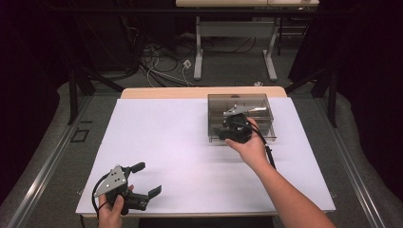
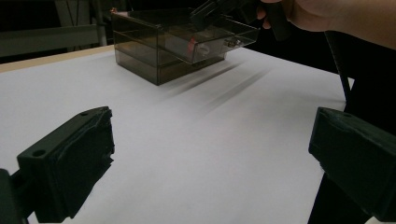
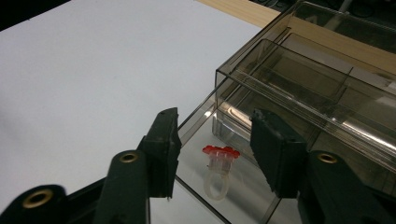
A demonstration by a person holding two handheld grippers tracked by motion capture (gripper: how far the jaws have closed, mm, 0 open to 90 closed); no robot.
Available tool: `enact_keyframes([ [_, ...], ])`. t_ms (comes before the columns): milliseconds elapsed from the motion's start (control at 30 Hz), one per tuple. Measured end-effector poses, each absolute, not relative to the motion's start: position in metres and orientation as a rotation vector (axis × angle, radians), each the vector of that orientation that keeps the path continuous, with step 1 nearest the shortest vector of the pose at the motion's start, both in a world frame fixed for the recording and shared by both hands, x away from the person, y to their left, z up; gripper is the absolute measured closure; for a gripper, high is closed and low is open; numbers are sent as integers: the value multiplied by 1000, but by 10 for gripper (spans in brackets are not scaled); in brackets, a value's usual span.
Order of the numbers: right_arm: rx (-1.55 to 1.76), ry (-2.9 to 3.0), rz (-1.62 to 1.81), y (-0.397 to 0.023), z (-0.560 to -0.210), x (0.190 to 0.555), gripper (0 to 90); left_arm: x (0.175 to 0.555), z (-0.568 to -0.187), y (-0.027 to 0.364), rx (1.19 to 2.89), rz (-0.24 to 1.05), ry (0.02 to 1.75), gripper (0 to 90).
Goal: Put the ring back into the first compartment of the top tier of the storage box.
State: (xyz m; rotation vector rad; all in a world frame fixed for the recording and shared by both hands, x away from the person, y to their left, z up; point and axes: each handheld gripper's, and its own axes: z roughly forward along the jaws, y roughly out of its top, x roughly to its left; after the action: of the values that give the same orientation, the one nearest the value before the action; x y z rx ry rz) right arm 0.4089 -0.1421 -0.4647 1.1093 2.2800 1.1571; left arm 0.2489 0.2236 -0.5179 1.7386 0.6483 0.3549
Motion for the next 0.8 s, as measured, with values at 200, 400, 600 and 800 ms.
enact_keyframes([
  [200, 1074, 2296, 1151, -140, -463, 405, 411, 248, -518, 223, 1738, 353, 651, 2],
  [400, 1051, 2269, 1153, -142, -455, 397, 338, 249, -518, 223, 1740, 354, 650, 2],
  [600, 1086, 2276, 1183, -148, -447, 388, 205, 249, -518, 223, 1738, 359, 649, 2],
  [800, 1028, 2283, 1224, -156, -439, 371, 143, 248, -518, 224, 1742, 358, 648, 2],
])
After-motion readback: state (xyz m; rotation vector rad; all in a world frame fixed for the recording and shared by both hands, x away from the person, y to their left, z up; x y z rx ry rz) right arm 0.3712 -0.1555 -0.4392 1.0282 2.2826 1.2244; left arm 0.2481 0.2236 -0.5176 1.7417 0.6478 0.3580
